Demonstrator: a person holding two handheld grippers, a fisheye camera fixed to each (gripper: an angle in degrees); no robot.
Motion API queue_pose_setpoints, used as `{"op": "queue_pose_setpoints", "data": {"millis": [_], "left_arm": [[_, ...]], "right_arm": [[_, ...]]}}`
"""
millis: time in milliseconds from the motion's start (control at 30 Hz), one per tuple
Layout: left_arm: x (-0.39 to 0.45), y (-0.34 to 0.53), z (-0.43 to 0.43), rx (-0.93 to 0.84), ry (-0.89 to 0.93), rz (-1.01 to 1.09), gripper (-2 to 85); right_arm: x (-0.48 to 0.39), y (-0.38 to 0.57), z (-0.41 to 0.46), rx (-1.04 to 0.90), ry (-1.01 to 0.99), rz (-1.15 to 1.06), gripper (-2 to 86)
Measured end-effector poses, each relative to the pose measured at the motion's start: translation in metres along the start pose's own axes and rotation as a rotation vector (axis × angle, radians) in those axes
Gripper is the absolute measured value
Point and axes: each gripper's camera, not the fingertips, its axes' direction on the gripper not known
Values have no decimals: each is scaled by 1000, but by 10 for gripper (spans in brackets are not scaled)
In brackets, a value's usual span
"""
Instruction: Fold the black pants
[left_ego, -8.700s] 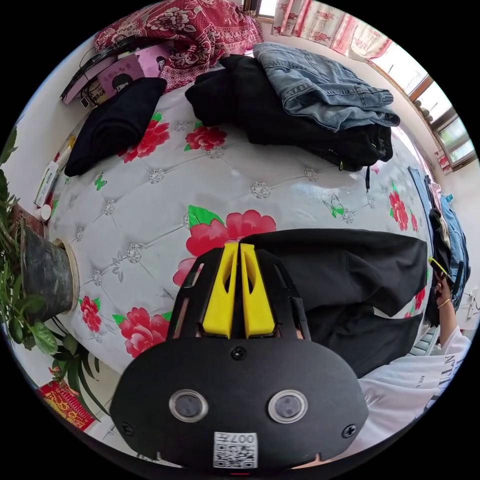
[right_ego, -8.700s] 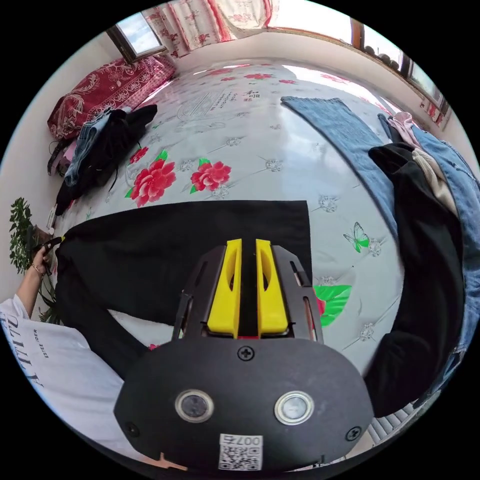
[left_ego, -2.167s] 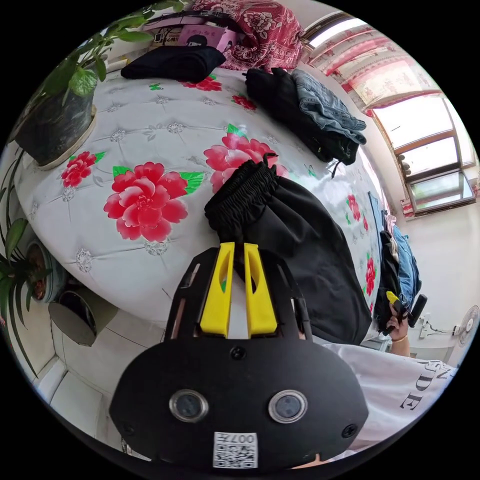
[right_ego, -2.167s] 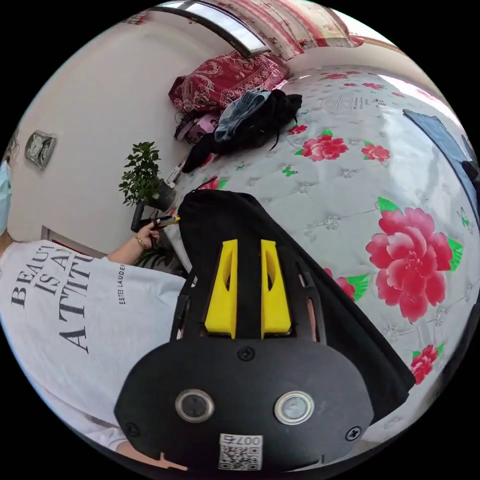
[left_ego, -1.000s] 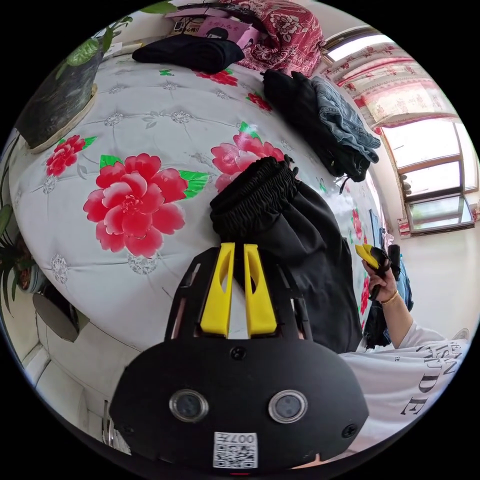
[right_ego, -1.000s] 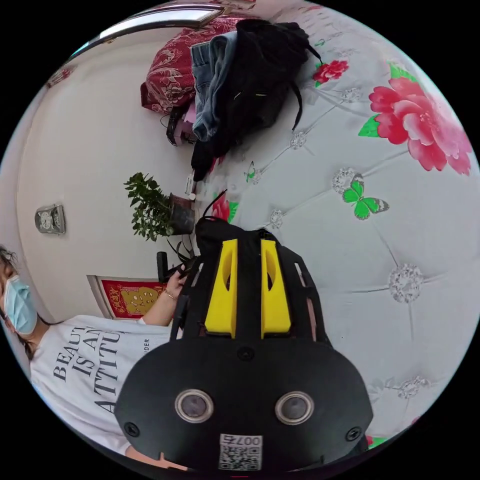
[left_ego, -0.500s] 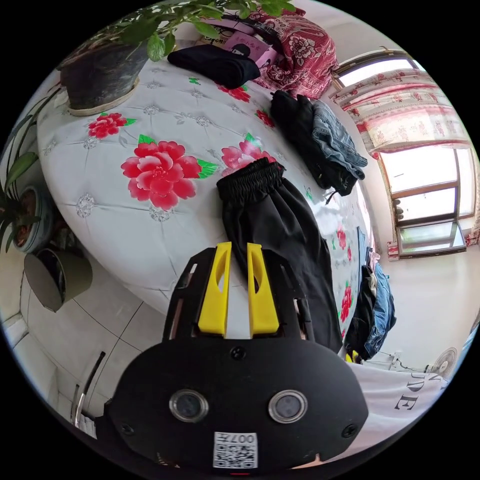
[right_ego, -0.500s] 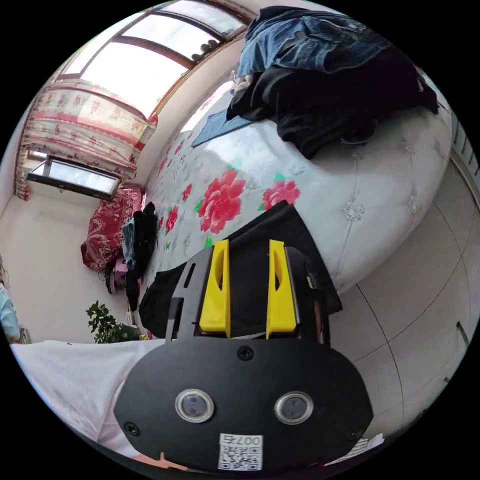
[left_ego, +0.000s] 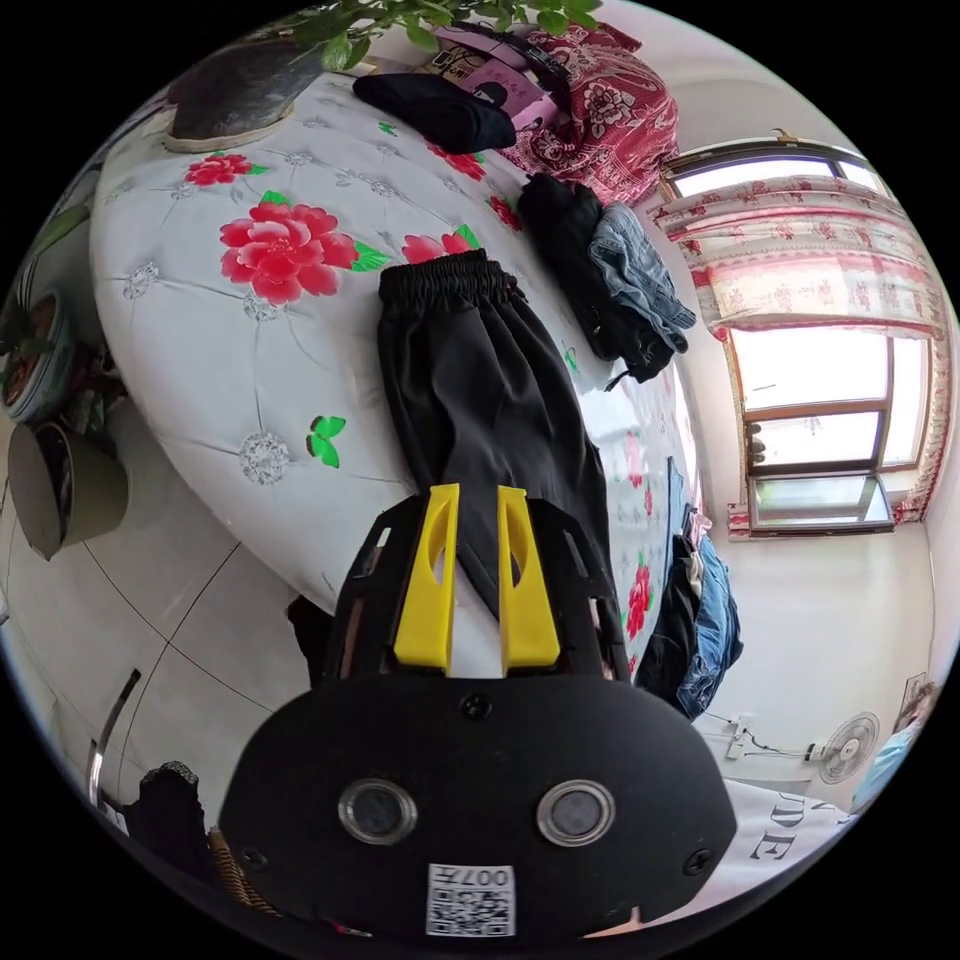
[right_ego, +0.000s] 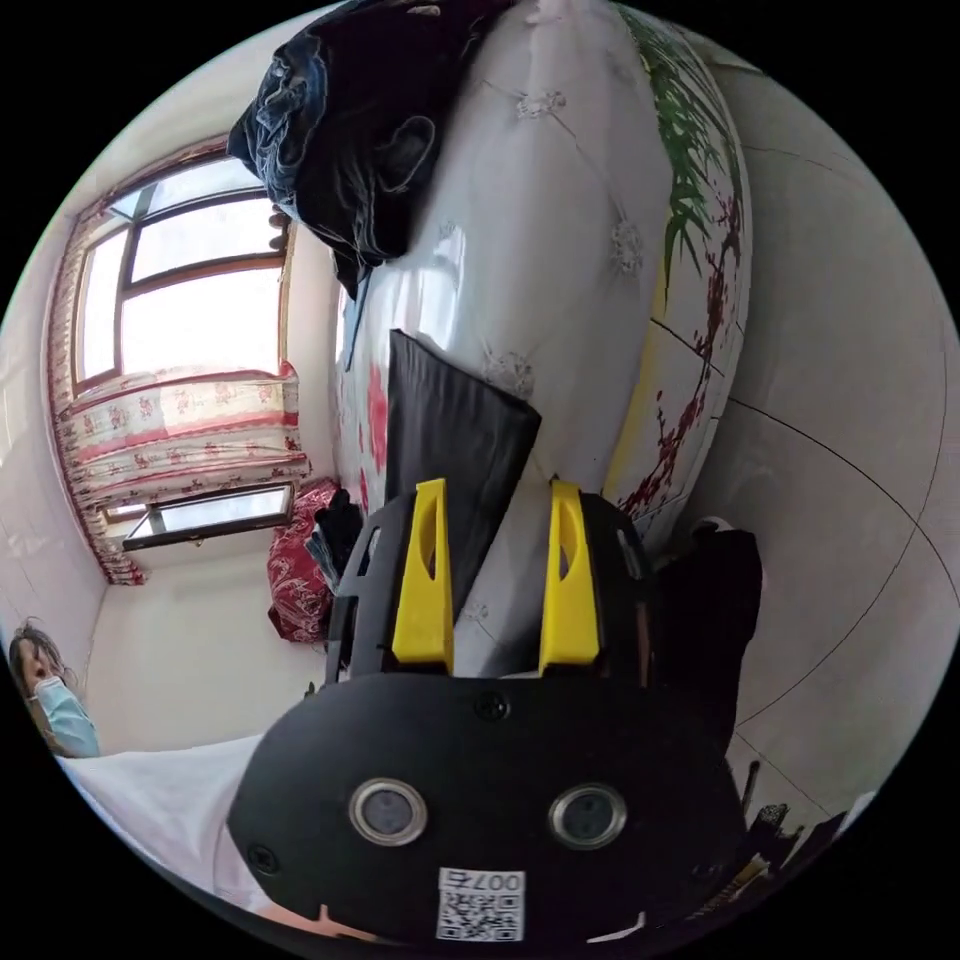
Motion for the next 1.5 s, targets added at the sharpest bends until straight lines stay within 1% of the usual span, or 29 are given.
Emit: {"op": "queue_pose_setpoints", "data": {"millis": [67, 200, 267, 333, 400, 533, 600, 667, 700, 767, 800, 867, 900, 967, 1000, 1033, 1067, 1133, 1167, 1233, 1300, 1367, 1433, 1500], "left_arm": [[-8, 4, -4, 9, 1, -7, 65], [-24, -2, -6, 4, -1, -24, 68], [-27, -9, -6, 1, -36, 6, 71], [-26, -15, -5, 8, -43, 35, 73], [-28, -21, -2, 8, -29, 50, 76], [-42, -38, 8, -13, 3, 54, 87], [-49, -46, 11, -12, 22, 52, 90], [-58, -55, 12, -6, 51, 45, 95], [-61, -57, 12, -3, 57, 42, 97], [-71, -64, 11, 17, 82, 32, 102], [-73, -66, 10, 21, 87, 31, 103], [-82, -75, 11, 25, 106, 29, 109], [-85, -78, 12, 24, 111, 27, 111], [-94, -88, 16, 22, 146, 16, 117], [-96, -91, 17, 22, 157, 15, 118], [-99, -95, 22, 17, 182, 15, 120], [-102, -100, 29, -4, 205, 12, 119], [-104, -104, 37, -10, 235, 16, 114], [-106, -107, 41, -15, 249, 15, 109], [-109, -108, 47, -15, 274, 13, 99], [-112, -108, 53, -9, 294, 12, 83], [-113, -106, 62, 0, 312, 6, 61], [-111, -103, 70, 2, 332, 6, 43], [-106, -102, 76, 11, 355, 17, 23]], "right_arm": [[-16, 11, 5, -22, 113, -37, 85], [-42, 31, 12, -16, 208, -58, 52], [-76, 51, 22, -2, 334, -132, 30], [-98, 66, 32, 1, 393, -182, 16], [-114, 79, 38, 39, 382, -199, 7], [-157, 106, 62, 76, 249, -275, 0], [-195, 124, 79, 59, 202, -397, -1], [-271, 169, 113, -2, 213, -657, -1], [-292, 185, 123, -25, 226, -746, -2], [-370, 268, 174, -137, 276, -1124, -2], [-385, 291, 189, -172, 273, -1207, -1], [-422, 382, 248, -341, 200, -1446, 0], [-426, 403, 265, -395, 176, -1483, 1], [-422, 479, 335, -566, 145, -1595, 5], [-417, 495, 354, -599, 161, -1610, 6], [-404, 521, 394, -702, 216, -1614, 8], [-391, 542, 430, -851, 286, -1589, 9], [-376, 565, 456, -977, 333, -1572, 9], [-370, 572, 459, -1003, 347, -1581, 9], [-366, 572, 457, -962, 364, -1580, 8], [-364, 560, 454, -903, 374, -1516, 5], [-360, 534, 450, -836, 348, -1360, 3], [-355, 516, 445, -790, 311, -1259, 2], [-350, 501, 443, -754, 317, -1196, 0]]}}
